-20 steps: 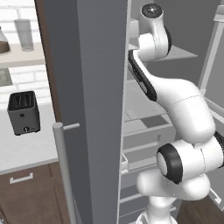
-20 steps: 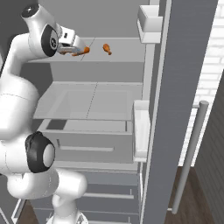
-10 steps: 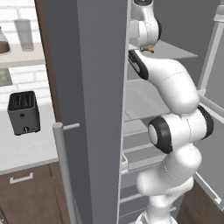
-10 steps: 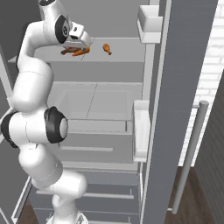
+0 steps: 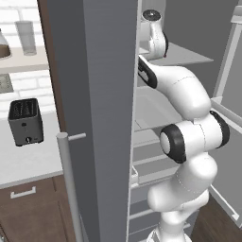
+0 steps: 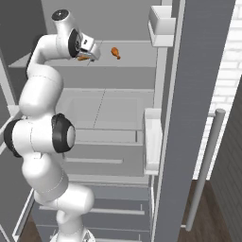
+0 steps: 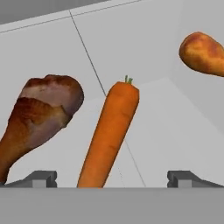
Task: Place one carrot and one chicken drumstick in each tupperware on the nearby counter, to pack two identical lunches.
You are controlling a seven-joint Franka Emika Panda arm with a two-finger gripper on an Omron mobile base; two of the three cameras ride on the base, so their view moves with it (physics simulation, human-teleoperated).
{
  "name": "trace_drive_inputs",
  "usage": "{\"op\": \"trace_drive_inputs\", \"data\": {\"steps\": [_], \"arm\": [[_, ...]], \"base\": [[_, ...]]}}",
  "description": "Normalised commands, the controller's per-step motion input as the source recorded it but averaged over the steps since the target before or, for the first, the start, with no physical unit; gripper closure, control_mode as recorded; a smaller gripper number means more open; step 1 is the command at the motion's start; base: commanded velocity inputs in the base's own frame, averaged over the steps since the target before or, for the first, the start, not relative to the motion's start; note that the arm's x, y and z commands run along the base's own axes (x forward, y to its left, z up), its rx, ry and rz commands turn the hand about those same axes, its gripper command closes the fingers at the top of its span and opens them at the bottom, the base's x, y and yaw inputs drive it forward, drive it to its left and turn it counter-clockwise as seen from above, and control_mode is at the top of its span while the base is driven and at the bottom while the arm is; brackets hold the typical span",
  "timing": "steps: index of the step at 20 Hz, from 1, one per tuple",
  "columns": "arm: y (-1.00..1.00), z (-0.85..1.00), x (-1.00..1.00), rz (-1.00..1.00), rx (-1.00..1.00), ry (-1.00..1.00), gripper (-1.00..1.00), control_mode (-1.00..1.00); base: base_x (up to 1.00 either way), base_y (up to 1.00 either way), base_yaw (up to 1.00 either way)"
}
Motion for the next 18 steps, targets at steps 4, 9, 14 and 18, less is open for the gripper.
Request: {"op": "trace_drive_inputs", "data": {"steps": [4,9,14,18], "arm": [[0.41,-0.05,0.41,-0.05,0.0,-0.03,-1.0,-1.0],[0.18,-0.02,0.51,-0.02,0.0,0.01,-1.0,-1.0],[-0.25,-0.44,0.22,0.0,-0.01,0.03,1.0,-1.0],[-0.43,-0.46,0.03,0.0,0.0,0.0,1.0,-1.0]], "base": [[0.0,0.0,0.0],[0.0,0.0,0.0],[0.0,0.0,0.0],[0.0,0.0,0.0]]}}
